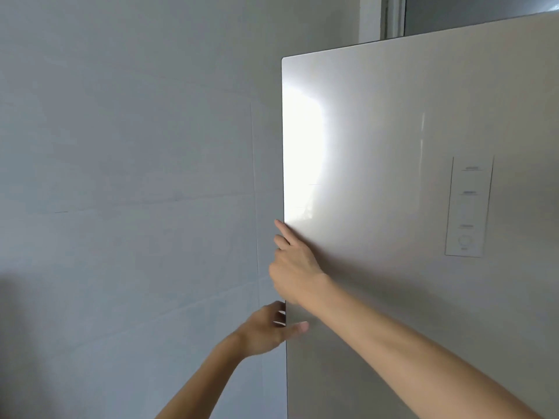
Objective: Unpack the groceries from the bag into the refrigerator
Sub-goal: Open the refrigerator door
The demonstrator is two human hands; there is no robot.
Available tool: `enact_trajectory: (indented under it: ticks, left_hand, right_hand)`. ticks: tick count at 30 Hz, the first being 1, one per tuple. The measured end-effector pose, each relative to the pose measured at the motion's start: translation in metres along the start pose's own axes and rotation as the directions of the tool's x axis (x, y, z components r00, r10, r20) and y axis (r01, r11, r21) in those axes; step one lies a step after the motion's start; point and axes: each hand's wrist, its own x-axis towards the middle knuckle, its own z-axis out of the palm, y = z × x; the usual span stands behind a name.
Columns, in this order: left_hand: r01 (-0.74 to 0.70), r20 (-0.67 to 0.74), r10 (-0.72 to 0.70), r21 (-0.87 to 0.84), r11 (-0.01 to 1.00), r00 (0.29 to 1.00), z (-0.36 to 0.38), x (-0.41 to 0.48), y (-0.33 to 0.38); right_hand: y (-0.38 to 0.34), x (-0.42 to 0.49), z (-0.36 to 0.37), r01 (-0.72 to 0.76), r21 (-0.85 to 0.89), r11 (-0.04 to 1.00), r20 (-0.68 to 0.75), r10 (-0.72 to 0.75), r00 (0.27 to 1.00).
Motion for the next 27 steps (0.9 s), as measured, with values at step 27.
enact_trajectory:
  ticks: [27]
  left_hand:
    - [-0.475,-0.091,0.467,-0.220,0.852,0.879,0.082,-0.234,-0.012]
  right_hand:
    - [-0.089,-0.220,-0.123,-0.240,0.306,0.921,-0.437,0.360,0.824]
